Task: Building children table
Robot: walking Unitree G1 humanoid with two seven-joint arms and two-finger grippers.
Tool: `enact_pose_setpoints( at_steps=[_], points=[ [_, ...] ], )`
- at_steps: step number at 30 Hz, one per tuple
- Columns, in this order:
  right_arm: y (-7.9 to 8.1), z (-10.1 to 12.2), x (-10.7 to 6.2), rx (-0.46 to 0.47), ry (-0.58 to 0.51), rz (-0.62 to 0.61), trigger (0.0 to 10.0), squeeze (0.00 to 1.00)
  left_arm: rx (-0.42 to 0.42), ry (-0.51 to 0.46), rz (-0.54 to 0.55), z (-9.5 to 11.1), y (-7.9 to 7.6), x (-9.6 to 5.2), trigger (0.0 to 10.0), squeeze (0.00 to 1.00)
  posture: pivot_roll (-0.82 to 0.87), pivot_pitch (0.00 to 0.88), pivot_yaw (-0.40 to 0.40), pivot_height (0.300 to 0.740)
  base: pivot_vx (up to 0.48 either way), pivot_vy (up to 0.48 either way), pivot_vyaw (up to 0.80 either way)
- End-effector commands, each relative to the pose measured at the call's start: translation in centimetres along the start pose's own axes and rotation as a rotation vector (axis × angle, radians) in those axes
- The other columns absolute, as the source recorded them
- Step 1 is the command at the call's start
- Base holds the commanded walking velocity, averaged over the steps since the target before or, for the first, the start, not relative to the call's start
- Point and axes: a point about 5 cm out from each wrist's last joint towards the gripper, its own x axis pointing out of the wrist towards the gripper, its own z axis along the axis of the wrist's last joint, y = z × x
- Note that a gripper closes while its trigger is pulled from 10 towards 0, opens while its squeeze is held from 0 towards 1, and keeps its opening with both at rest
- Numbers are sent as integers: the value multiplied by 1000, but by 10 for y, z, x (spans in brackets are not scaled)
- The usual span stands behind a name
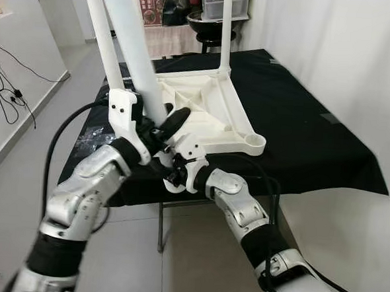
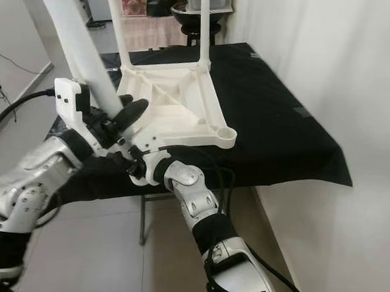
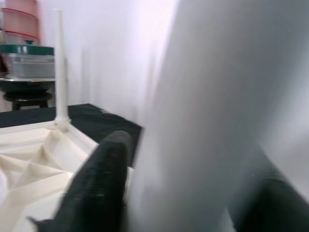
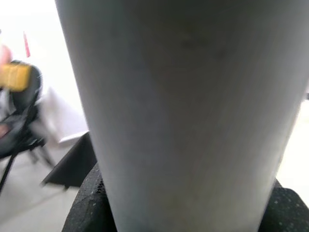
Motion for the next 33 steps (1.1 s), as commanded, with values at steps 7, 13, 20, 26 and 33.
enact_pose_setpoints(
  at_steps=[7, 13, 20, 26, 33],
  points=[
    [-43, 16, -8, 114, -85, -270, 0, 0, 31, -67, 101, 20, 25, -20, 10000, 1000, -71, 0, 58, 740, 0, 0, 0],
    [-76, 19, -23, 141, -96, -469, 0, 0, 130, -84, 275, 33, 53, -42, 10000, 1000, -68, 0, 55, 740, 0, 0, 0],
    [-91, 15, -36, 111, -70, -575, 1333, 0, 188, -3, 499, 11, 73, -62, 10000, 0, -63, 0, 52, 740, 0, 0, 0],
    [-85, 13, -33, 93, -65, -529, 10000, 0, 105, 76, 493, -29, 57, -65, 10000, 0, -66, 0, 49, 740, 0, 0, 0],
    [-76, 9, -30, 57, -74, -460, 10000, 0, 187, 147, 486, -46, 55, -72, 10000, 0, -63, 0, 41, 740, 0, 0, 0]
  ],
)
